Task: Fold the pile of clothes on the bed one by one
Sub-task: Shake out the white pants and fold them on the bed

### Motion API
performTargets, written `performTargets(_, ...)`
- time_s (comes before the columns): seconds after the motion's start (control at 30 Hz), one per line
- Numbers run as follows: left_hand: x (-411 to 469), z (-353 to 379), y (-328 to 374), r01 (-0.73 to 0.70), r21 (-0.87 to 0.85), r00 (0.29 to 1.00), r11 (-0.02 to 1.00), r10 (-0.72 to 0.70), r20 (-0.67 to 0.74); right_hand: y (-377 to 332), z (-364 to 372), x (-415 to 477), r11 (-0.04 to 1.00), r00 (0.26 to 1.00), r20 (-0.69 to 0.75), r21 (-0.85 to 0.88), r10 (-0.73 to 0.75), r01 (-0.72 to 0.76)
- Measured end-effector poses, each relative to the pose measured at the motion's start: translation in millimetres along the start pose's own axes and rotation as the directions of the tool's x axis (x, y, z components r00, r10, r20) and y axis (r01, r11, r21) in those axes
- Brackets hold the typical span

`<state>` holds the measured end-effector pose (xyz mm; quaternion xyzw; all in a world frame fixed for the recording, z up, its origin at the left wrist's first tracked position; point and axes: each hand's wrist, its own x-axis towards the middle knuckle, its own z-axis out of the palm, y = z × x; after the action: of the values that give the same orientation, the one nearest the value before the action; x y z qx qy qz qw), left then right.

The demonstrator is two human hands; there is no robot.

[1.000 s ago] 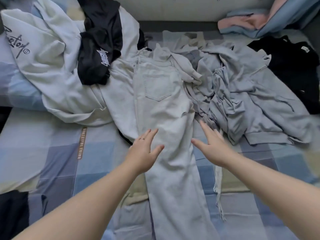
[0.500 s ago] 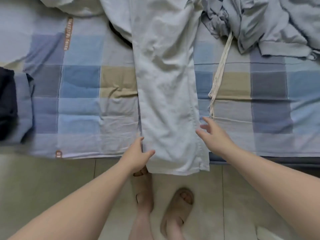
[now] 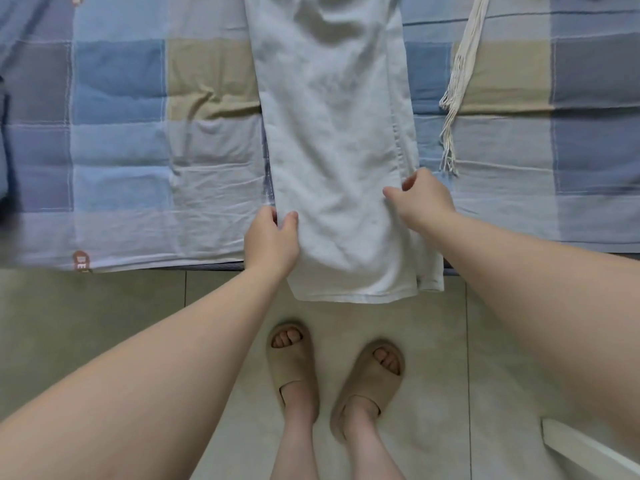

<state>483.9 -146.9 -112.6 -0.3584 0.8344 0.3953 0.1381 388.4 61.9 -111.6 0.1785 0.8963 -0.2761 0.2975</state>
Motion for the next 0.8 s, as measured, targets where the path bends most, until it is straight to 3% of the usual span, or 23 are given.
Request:
performTargets(0.13,-11.8,2.7,10.5,-0.032,-0.086,0.997,0.996,0.025,-0.077,0.1,-5.1,-9.5,0.991,0.996,0.040,0.115,-0.077,0.072)
performTargets(0.23,-30.5,7.6,21.2,-0.091,-0.139,0.988,0.986,0.072,-0.136,14.8,-14.3,-28.6,0.963,0.973,-0.143,0.176,-0.181,0.205)
performTargets(0.3,-39.3,14.5,21.4,-0.087,-0.106,0.992,0.991,0.077,-0.096,33.4,-17.7,-39.4,0.954,0.957,-0.224,0.194,-0.184,0.229)
performTargets(0.43,-41.9,25.7,17.7,0.079,0.067,0.989,0.995,-0.087,0.120,56.2,-15.6,-44.5,0.979,0.994,-0.089,0.192,-0.056,0.072)
performTargets(0.53,-44.2,27.5,15.1,0.057,-0.035,0.971,0.998,-0.047,0.236,59.0,-19.3,-45.8,0.964,0.997,0.057,0.264,-0.043,0.026)
performTargets(0.67,-51.6,22.0,-2.2,0.074,-0.023,0.949,0.997,-0.063,0.308,82.1,-17.9,-52.9,0.992,0.995,0.090,0.125,-0.037,0.026)
performTargets(0.8,-65.6,18.8,-22.1,0.125,0.022,0.924,0.992,-0.125,0.361,103.1,-20.2,-69.8,0.988,0.985,0.167,0.157,-0.042,0.015)
